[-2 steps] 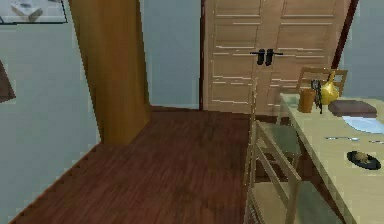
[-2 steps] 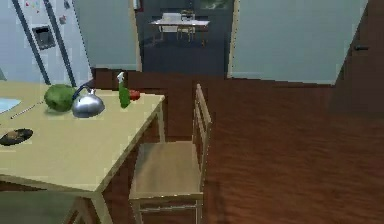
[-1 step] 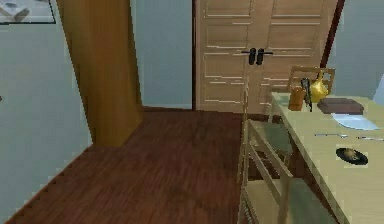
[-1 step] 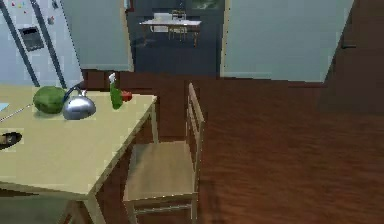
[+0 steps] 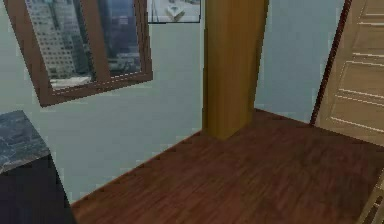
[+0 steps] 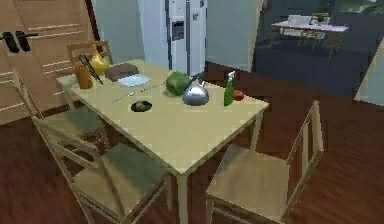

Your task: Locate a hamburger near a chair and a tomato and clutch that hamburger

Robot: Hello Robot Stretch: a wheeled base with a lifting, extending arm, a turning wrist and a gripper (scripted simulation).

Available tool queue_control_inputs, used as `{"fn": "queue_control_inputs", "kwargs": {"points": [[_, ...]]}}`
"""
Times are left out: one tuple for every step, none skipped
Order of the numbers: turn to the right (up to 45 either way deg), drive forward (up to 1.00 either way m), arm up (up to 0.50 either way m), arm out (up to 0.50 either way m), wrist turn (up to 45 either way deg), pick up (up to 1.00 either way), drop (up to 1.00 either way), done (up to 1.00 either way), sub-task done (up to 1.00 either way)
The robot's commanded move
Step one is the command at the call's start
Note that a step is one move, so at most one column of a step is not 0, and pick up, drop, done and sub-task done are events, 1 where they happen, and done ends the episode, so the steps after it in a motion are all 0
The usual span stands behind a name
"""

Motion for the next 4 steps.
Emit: {"fn": "queue_control_inputs", "kwargs": {"points": [[0.0, 0.8, 0.0, 0.0, 0.0, 0.0, 0.0, 0.0, 0.0], [-33.0, 0.0, 0.0, 0.0, 0.0, 0.0, 0.0, 0.0, 0.0], [0.0, 0.05, 0.0, 0.0, 0.0, 0.0, 0.0, 0.0, 0.0], [45.0, 0.0, 0.0, 0.0, 0.0, 0.0, 0.0, 0.0, 0.0]]}}
